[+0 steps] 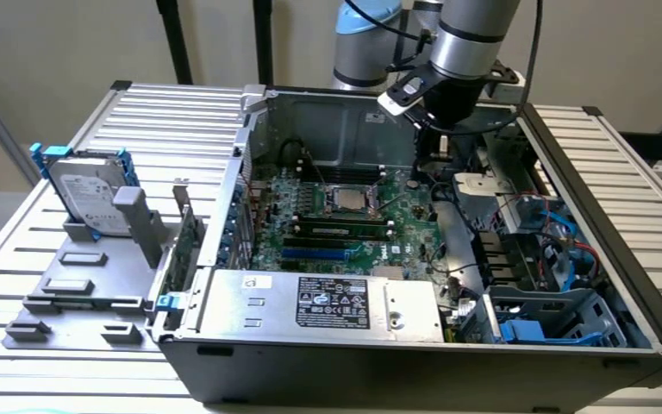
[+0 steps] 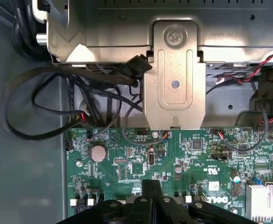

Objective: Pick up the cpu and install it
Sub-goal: 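Close the cpu cover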

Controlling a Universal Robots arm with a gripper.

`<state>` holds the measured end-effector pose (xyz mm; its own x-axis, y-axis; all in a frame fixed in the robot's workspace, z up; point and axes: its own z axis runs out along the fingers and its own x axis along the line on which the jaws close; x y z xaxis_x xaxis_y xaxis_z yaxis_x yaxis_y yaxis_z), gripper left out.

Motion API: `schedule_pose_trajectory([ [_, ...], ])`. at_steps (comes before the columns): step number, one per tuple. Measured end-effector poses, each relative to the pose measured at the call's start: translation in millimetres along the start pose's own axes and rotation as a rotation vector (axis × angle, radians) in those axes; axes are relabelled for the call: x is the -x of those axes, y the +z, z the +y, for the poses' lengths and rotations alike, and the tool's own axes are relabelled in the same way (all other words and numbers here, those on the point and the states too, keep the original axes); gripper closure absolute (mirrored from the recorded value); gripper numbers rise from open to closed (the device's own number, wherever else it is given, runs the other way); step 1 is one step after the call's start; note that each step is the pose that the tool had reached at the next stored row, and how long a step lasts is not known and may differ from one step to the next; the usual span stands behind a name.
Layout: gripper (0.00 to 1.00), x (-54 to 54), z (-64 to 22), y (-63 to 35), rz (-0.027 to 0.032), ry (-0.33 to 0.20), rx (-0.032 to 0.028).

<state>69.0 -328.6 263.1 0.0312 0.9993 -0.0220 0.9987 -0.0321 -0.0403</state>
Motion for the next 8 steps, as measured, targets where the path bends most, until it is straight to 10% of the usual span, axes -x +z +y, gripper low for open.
schedule_pose_trajectory([
  [8,0.89,-0.2,0.4,10.0,0.0072,-0.058,0.0011],
])
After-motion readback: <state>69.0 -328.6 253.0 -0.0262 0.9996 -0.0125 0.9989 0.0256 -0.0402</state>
